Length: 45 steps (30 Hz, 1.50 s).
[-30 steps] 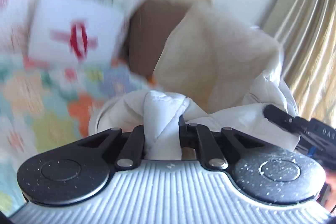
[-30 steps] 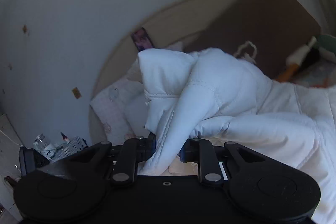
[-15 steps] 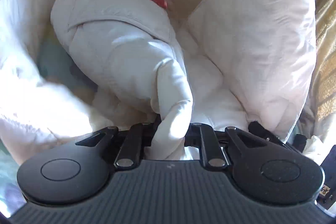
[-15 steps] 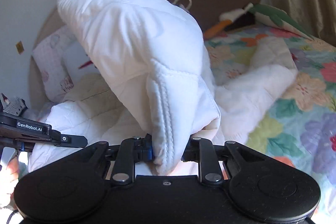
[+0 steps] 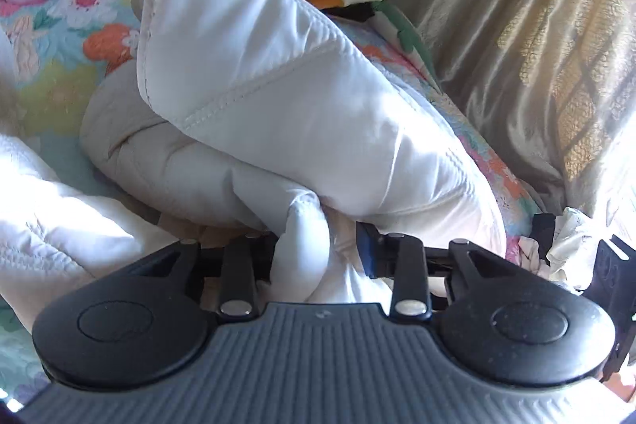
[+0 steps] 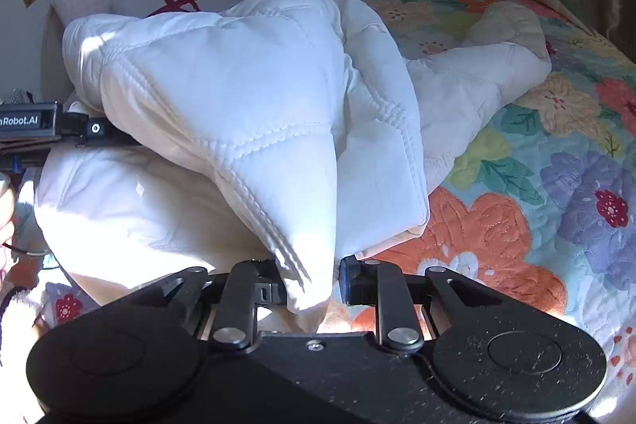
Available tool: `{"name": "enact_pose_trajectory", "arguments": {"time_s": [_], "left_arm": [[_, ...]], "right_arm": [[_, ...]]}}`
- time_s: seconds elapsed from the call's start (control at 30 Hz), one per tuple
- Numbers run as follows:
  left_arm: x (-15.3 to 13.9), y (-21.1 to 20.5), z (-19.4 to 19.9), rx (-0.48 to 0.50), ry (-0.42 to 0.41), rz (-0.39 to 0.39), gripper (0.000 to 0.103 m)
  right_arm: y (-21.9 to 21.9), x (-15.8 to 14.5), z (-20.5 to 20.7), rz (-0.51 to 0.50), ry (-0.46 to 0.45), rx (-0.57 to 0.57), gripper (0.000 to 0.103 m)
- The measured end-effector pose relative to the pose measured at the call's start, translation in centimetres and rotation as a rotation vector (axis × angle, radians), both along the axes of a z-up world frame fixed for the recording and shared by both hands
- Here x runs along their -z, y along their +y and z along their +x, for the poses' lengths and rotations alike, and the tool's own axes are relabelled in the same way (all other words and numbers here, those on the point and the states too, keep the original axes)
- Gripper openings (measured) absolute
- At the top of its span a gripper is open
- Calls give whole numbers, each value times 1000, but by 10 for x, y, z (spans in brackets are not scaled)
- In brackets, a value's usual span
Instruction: Fold clothes
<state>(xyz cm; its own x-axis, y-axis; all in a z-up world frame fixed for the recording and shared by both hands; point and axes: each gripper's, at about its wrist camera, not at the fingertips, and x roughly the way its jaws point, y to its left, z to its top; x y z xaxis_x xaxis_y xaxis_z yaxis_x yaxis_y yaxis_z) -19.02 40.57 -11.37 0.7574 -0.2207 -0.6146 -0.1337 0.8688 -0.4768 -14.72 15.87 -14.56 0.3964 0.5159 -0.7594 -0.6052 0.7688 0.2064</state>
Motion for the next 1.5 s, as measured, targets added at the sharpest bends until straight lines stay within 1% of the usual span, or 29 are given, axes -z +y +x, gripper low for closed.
{"name": "enact_pose_trajectory", "arguments": {"time_s": [0.07,0.13,0.23,0.3,0.37,0.43,0.47,0.53,0.6,0.67,0.73,0.8,0.87,0.93,1.0,1.03,1.07,1.1,1.13,1.17,1.23,1.27,1.3,1.33,1.37,1.4,1.43,1.47,1.5], "left_arm": [[-1,-1,-3,-4,9,-17,36],[-1,-6,-7,-7,28,-22,37],[-3,-18,-20,-54,47,0,43],[-6,-25,-32,-105,58,0,44],[-14,-31,-45,-148,55,-17,46],[-26,-36,-58,-178,42,-31,52],[-33,-37,-65,-189,43,-28,53],[-49,-34,-81,-216,56,7,54],[-69,-34,-93,-252,57,65,54],[-88,-30,-110,-269,36,87,59],[-107,-33,-117,-276,18,49,61],[-115,-38,-116,-249,4,5,61],[-114,-44,-100,-219,14,-30,61],[-110,-50,-81,-208,26,-64,61],[-103,-57,-62,-213,7,-123,64],[-97,-56,-51,-223,-28,-171,71],[-88,-53,-40,-244,-62,-226,81],[-78,-50,-30,-283,-49,-274,84],[-68,-46,-21,-323,-30,-317,85],[-59,-41,-13,-363,3,-345,85],[-48,-37,-4,-412,38,-365,85],[-47,-39,0,-417,35,-340,85],[-47,-43,5,-413,27,-293,82],[-48,-47,10,-409,25,-237,72],[-50,-54,16,-403,38,-159,48],[-53,-61,23,-392,50,-82,39],[-56,-69,29,-367,53,-26,25],[-59,-75,32,-346,49,-13,14],[-62,-82,36,-325,44,0,12]], "right_arm": [[-1,-7,-10,-26,-27,-38,24],[-4,-6,-16,-46,-49,-60,24],[-12,1,-20,-35,-73,-23,30],[-18,1,-23,-25,-95,21,53],[-23,-3,-26,-31,-122,46,60],[-27,-13,-26,-49,-132,31,60],[-30,-19,-25,-50,-116,29,60],[-43,-35,-22,13,-74,36,60],[-62,-56,-21,130,-27,28,60],[-82,-77,-22,248,0,12,60],[-96,-99,-25,301,-7,-22,60],[-105,-118,-23,307,0,-127,60],[-115,-133,-19,315,38,-200,60],[-121,-141,-16,290,61,-240,62],[-123,-141,-18,257,39,-268,70],[-124,-139,-20,239,12,-261,73],[-123,-135,-23,214,-20,-256,75],[-123,-130,-24,196,-42,-258,75],[-122,-124,-23,179,-62,-256,75],[-123,-119,-21,164,-79,-243,75],[-125,-112,-13,138,-113,-212,75],[-125,-108,-6,123,-123,-198,75],[-124,-105,2,107,-133,-187,75],[-122,-103,10,98,-145,-176,75],[-119,-100,21,99,-158,-165,75],[-118,-98,33,108,-166,-147,75],[-117,-96,45,121,-169,-125,75],[-116,-93,56,135,-169,-103,75],[-117,-91,67,151,-162,-81,75]]}}
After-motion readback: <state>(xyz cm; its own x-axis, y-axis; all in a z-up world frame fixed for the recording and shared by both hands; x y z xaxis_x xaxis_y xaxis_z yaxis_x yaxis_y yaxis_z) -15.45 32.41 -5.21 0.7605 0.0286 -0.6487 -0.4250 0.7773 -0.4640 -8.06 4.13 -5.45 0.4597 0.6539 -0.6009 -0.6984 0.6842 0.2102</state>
